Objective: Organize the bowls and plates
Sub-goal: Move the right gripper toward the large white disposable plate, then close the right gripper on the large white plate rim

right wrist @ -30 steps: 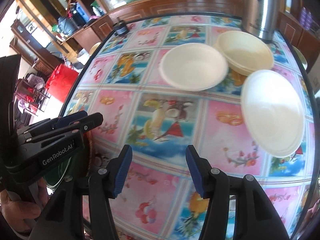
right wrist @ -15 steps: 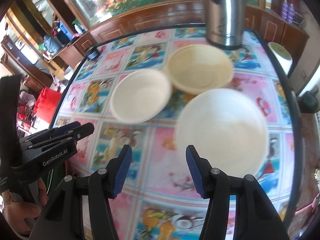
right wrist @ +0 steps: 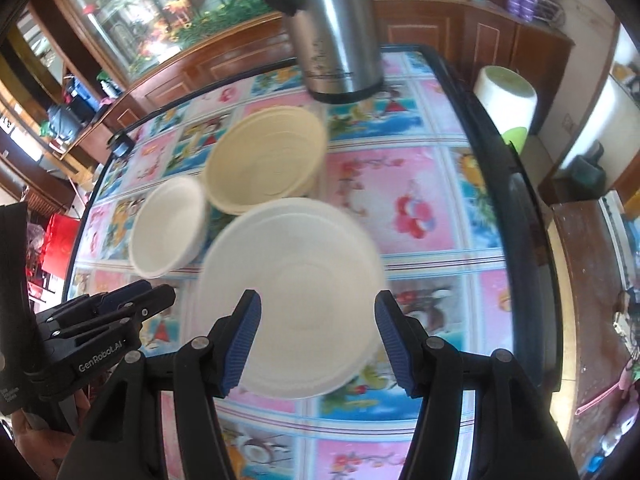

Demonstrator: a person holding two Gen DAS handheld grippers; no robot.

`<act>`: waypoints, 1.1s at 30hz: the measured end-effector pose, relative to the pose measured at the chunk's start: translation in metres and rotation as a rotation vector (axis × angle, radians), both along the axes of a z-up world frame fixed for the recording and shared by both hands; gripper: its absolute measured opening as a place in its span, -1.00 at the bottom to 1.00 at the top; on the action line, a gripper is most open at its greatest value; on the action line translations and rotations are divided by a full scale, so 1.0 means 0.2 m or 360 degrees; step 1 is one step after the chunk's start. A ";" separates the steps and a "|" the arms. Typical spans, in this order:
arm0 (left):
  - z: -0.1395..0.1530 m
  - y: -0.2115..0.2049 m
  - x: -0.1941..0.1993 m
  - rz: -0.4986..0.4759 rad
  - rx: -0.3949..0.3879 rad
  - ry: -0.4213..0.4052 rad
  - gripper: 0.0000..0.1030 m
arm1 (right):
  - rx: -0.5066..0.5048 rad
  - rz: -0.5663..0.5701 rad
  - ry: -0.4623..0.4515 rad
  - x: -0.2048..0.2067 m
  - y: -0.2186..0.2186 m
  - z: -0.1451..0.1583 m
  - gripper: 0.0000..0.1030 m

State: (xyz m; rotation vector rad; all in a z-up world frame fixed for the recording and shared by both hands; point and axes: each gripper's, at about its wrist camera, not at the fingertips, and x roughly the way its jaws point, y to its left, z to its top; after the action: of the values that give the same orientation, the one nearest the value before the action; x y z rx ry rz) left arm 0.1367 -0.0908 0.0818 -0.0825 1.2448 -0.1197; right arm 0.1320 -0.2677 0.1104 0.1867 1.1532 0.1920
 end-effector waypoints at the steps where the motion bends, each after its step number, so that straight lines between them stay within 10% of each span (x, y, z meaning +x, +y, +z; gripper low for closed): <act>1: -0.01 -0.01 0.00 -0.0005 -0.0001 0.0003 -0.36 | 0.0001 -0.0004 0.0009 0.01 -0.02 -0.01 0.16; 24: -0.20 -0.16 0.04 -0.0011 0.0046 0.0098 -0.36 | 0.0017 0.0069 0.0121 0.08 -0.06 -0.20 0.15; 33: -0.23 -0.19 0.05 -0.0027 0.0047 0.0096 -0.36 | 0.0004 0.0097 0.0120 0.10 -0.06 -0.23 -0.48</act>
State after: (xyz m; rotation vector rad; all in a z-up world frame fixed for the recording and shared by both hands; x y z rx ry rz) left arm 0.1474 -0.1291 0.0368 -0.0500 1.3075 -0.1142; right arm 0.1518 -0.2805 0.0652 0.1623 1.2348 0.2417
